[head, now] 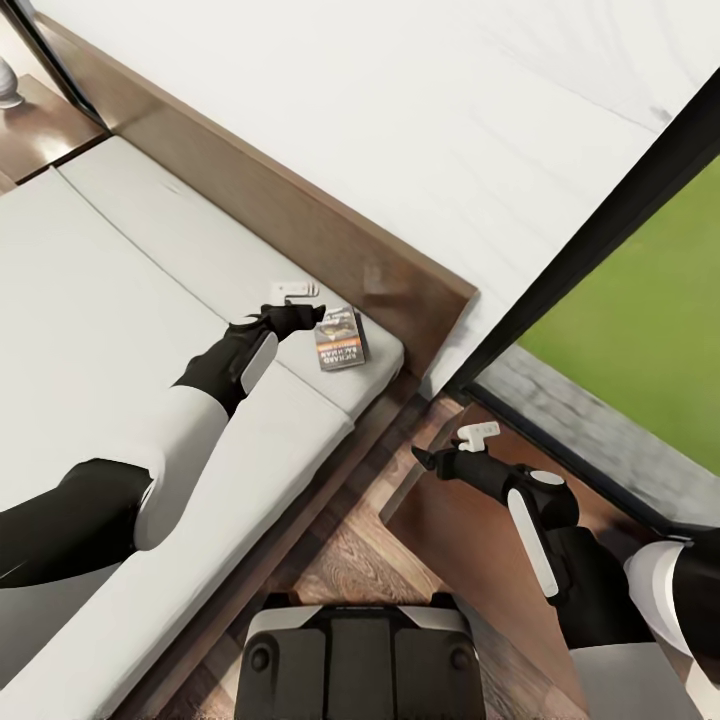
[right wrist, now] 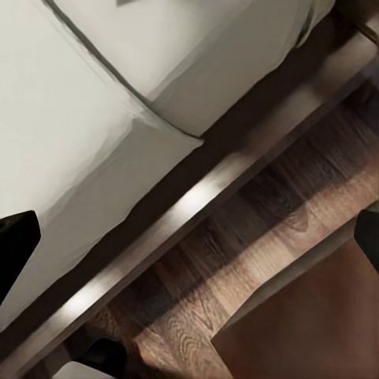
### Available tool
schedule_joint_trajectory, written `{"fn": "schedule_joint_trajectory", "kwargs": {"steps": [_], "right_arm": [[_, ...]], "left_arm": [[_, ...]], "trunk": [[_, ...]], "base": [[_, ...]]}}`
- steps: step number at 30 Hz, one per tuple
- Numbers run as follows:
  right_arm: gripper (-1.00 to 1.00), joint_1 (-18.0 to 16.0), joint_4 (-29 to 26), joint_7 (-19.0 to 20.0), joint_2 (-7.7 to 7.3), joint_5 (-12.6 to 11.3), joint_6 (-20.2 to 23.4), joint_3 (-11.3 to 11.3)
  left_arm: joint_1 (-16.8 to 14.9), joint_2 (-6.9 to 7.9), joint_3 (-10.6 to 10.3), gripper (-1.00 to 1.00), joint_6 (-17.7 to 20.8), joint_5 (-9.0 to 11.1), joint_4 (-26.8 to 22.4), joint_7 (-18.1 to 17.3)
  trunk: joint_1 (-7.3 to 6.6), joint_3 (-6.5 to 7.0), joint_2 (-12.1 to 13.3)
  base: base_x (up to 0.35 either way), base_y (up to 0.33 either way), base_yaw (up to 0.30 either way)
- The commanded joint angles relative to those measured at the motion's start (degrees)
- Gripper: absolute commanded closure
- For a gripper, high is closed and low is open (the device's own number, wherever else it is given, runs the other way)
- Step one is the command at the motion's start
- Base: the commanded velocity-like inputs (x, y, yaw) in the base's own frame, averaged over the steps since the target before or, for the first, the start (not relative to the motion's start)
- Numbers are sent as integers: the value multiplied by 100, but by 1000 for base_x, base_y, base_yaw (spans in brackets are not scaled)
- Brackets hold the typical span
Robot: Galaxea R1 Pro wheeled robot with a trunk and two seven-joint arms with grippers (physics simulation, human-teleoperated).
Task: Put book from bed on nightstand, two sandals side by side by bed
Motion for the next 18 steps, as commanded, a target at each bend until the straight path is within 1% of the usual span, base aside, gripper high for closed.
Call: {"fn": "schedule_joint_trajectory", "kwargs": {"steps": [1,6,10,18], "right_arm": [[-100,-3,-7,-20,-5,-59,39,5],[-100,-1,-9,-23,-5,-59,39,5],[-100,-2,-9,-23,-5,-59,39,5],[-100,-2,-10,-24,-5,-59,39,4]], "left_arm": [[-3,3,-20,-100,29,59,-6,6],[-3,0,-20,-100,27,59,-9,4],[-3,-51,-20,-100,23,59,-36,-6],[-3,-58,-26,-100,30,59,-79,-11]], "trunk": [[3,-16,-9],[3,-60,-9],[3,-95,-9],[3,-166,-9]], "base": [[0,0,0],[0,0,0],[0,0,0],[0,0,0]]}}
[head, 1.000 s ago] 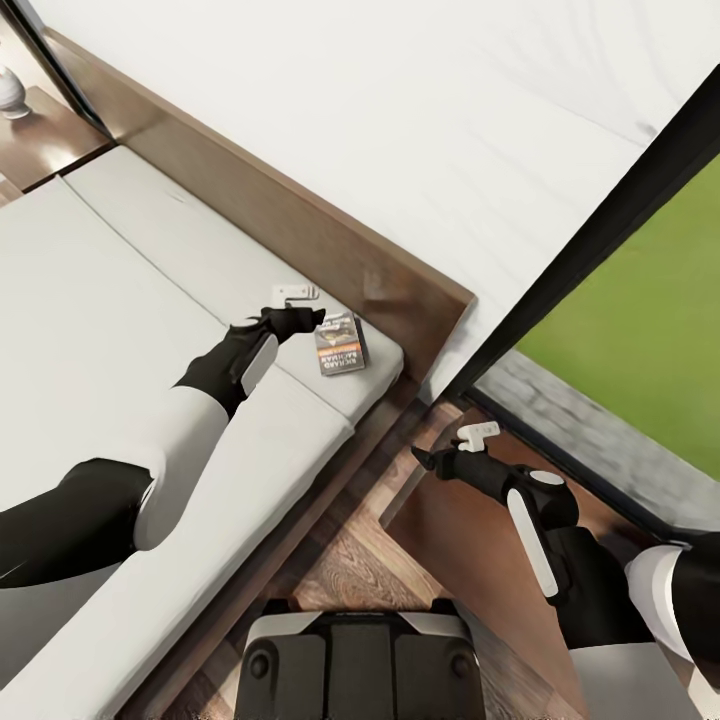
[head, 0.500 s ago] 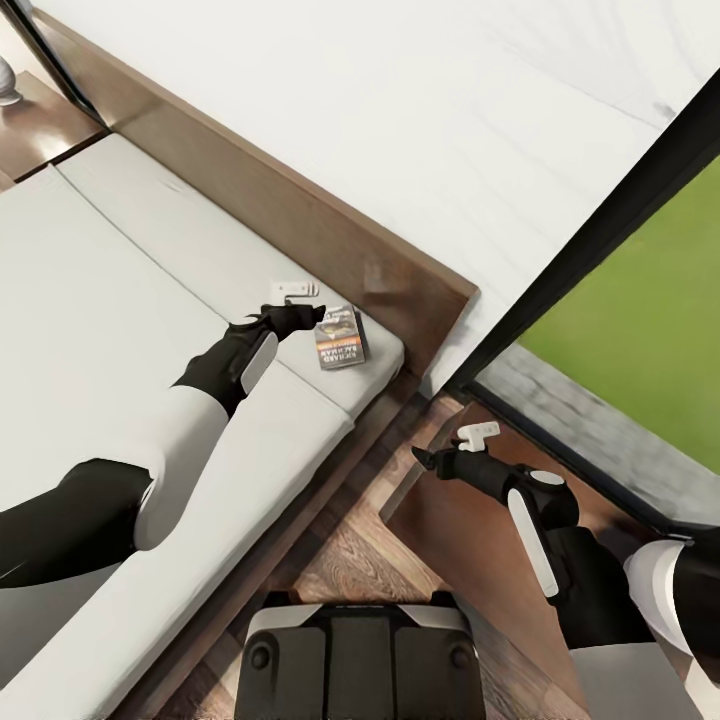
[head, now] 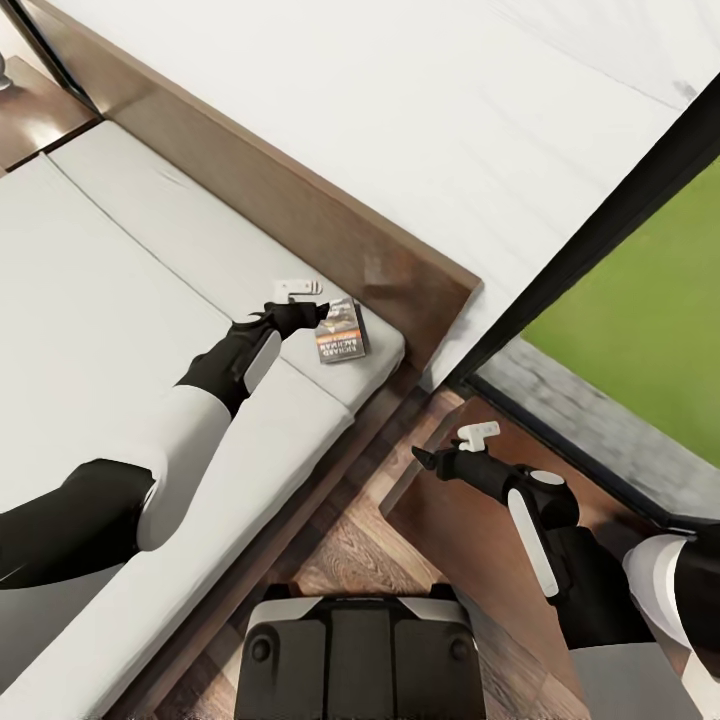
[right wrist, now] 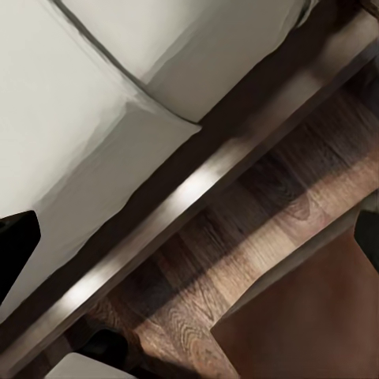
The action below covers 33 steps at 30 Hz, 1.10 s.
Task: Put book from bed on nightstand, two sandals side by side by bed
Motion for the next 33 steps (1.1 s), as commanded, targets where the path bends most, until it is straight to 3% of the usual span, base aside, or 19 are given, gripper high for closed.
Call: {"fn": "schedule_joint_trajectory", "kwargs": {"steps": [1,25,33], "right_arm": [[-100,-1,-6,-22,-4,-57,39,6],[-100,-1,-3,-22,-4,-53,39,-2],[-100,-13,3,-19,-27,-58,35,-174]], "left_arm": [[-2,3,-20,-100,28,59,-8,5],[-2,4,-21,-100,36,59,-162,-21],[58,28,-26,-100,28,67,-316,-82]], "trunk": [[3,-15,-9],[3,-179,-9],[3,-180,-9]], "base": [[0,0,0],[0,0,0],[0,0,0]]}}
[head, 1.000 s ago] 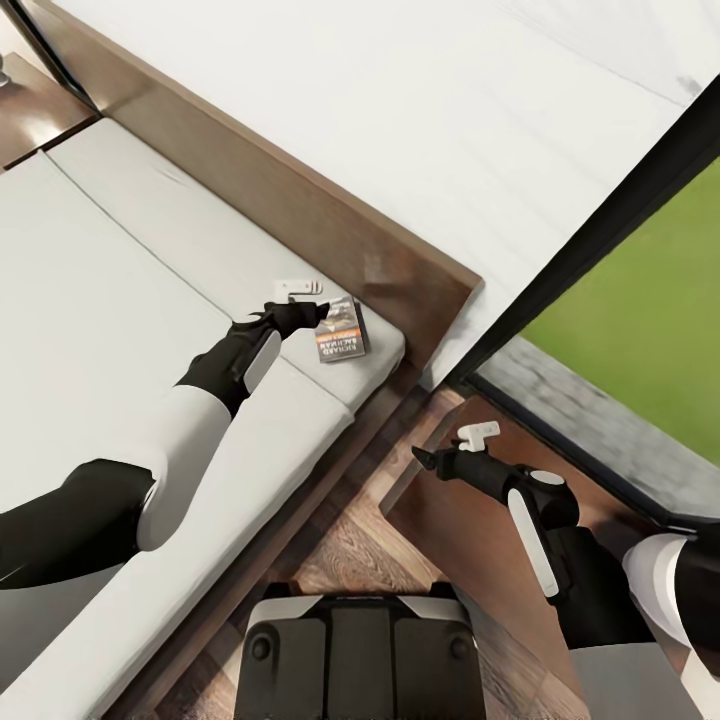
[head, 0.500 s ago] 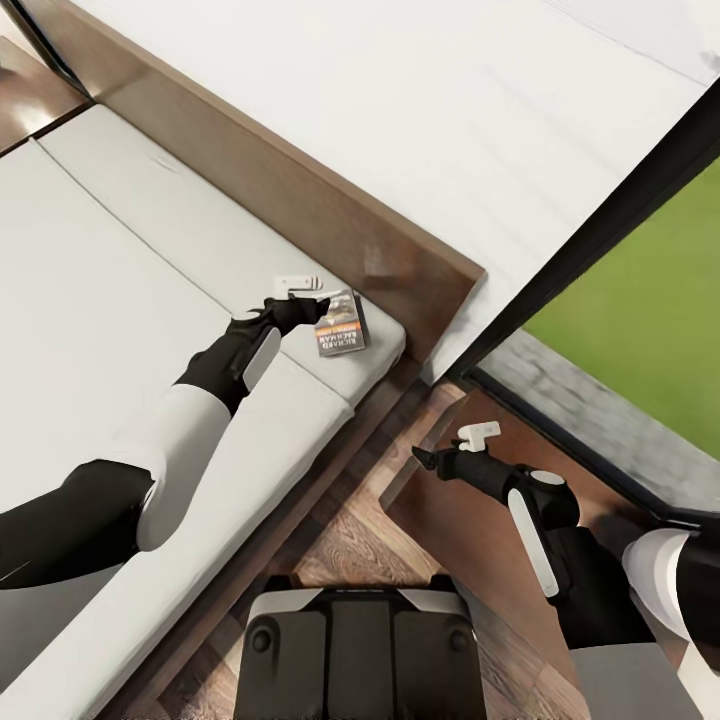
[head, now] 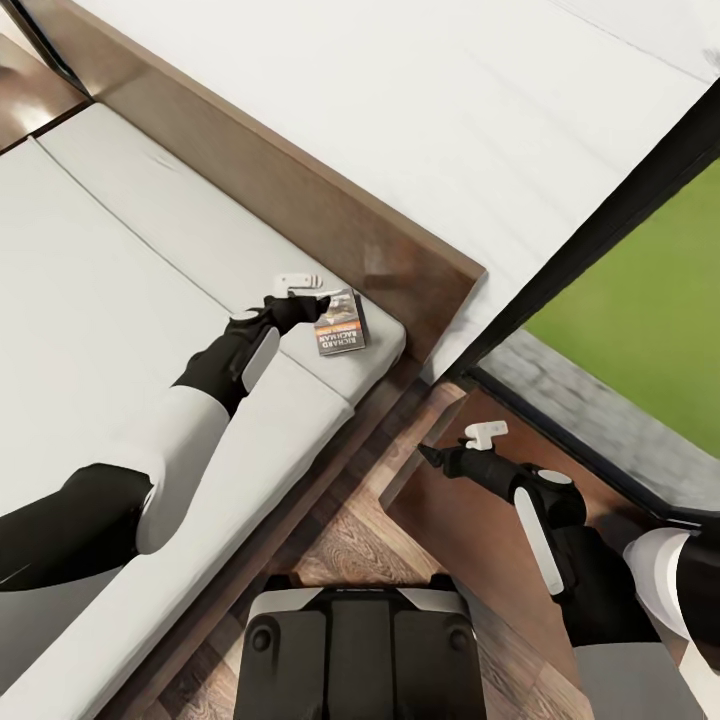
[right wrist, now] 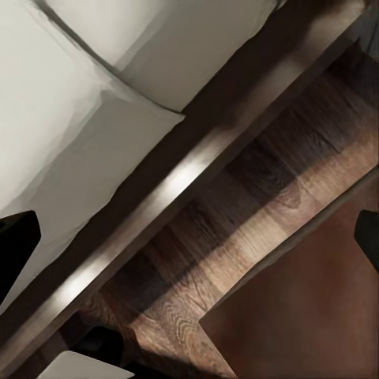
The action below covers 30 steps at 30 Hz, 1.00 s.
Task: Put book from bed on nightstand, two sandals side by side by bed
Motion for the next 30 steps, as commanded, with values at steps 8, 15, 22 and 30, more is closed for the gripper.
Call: {"fn": "schedule_joint_trajectory", "kwargs": {"steps": [8,15,22,30], "right_arm": [[-100,-10,-6,-18,-8,-60,36,-20],[-100,-11,-6,-23,-8,-60,35,-26],[-100,-11,-7,-21,-8,-60,35,-25],[-100,-11,-13,-19,-8,-60,35,-25]], "left_arm": [[72,-78,-1,-100,46,57,-165,19],[78,-83,-5,-100,47,52,-180,14],[78,-77,16,-100,76,64,-173,59],[57,-67,183,-100,269,195,-160,83]], "trunk": [[3,-6,-9],[3,-43,-9],[3,-105,-9],[3,-178,-9]], "base": [[0,0,0],[0,0,0],[0,0,0],[0,0,0]]}}
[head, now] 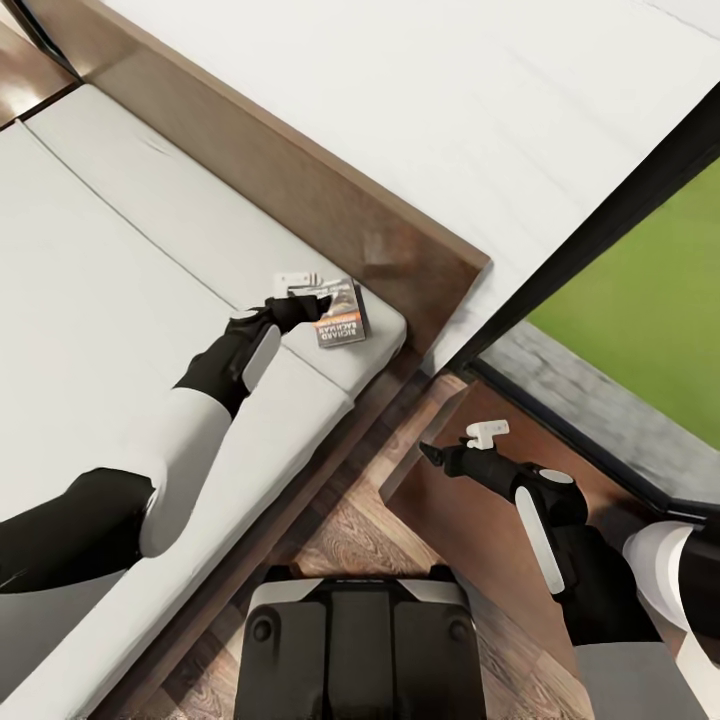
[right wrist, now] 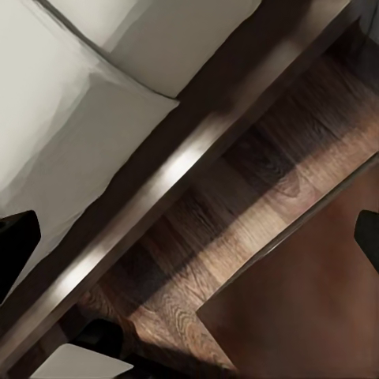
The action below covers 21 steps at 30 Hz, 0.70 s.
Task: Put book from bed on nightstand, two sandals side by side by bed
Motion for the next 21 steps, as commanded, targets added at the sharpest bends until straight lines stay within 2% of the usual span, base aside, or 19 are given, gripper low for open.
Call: {"fn": "schedule_joint_trajectory", "kwargs": {"steps": [1,2,9,21], "right_arm": [[-100,-2,-6,-21,-4,-59,40,5],[-100,-2,-7,-20,-4,-61,40,5],[-100,-2,-7,-19,-4,-61,40,5],[-100,-2,-7,-19,-4,-62,40,5]], "left_arm": [[-9,2,15,-100,80,59,-7,3],[-85,1,78,-100,348,102,-9,8],[-377,-7,106,-100,699,126,66,45],[-758,-14,120,-100,847,143,231,187]], "trunk": [[3,-16,-9],[3,-25,-9],[3,-88,-9],[3,-198,-9]], "base": [[0,0,0],[0,0,0],[0,0,0],[0,0,0]]}}
